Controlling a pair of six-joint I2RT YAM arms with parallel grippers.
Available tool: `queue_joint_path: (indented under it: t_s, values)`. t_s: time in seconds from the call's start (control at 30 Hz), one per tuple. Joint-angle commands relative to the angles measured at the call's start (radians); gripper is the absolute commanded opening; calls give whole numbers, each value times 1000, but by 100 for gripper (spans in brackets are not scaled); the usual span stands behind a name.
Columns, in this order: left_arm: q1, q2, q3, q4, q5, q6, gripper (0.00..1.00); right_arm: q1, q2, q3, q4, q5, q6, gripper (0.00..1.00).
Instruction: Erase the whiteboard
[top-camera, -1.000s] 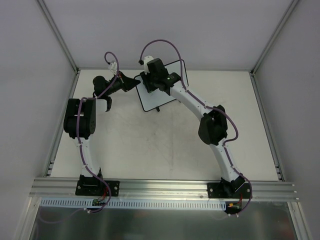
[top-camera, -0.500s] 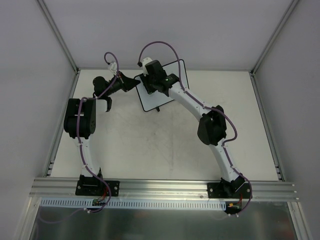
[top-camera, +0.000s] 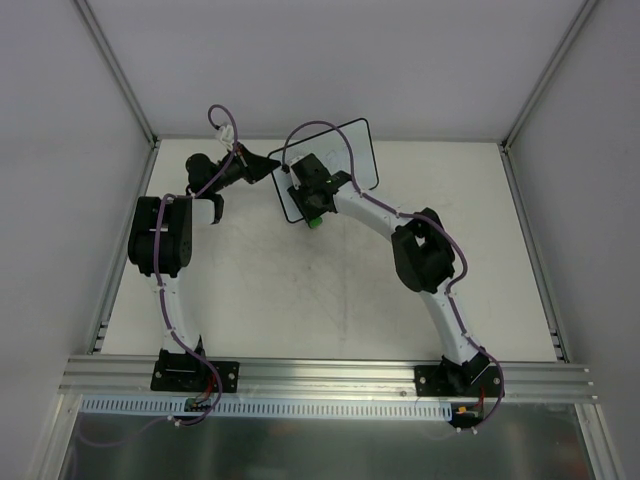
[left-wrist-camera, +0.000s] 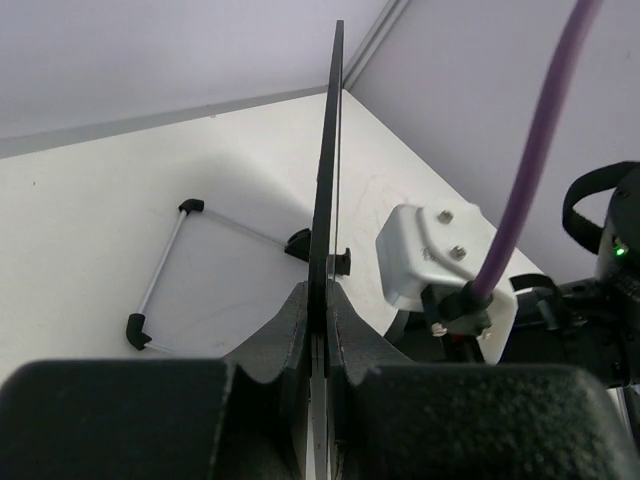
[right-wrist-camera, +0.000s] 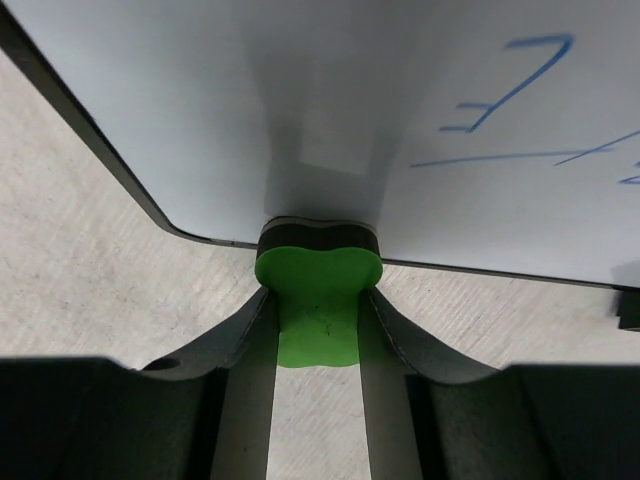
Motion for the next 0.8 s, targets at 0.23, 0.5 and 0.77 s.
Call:
queue_joint_path:
  t_s: [0.23, 0.5, 0.77]
  values:
    - [-8, 10, -19, 42, 64, 22, 0, -9, -44, 28, 83, 21, 6, 0]
    - [-8, 7, -32, 59, 74, 8, 0, -28, -11, 175, 80, 31, -17, 0]
    - [-10, 10, -35, 66, 79, 7, 0, -55, 16, 303, 80, 16, -26, 0]
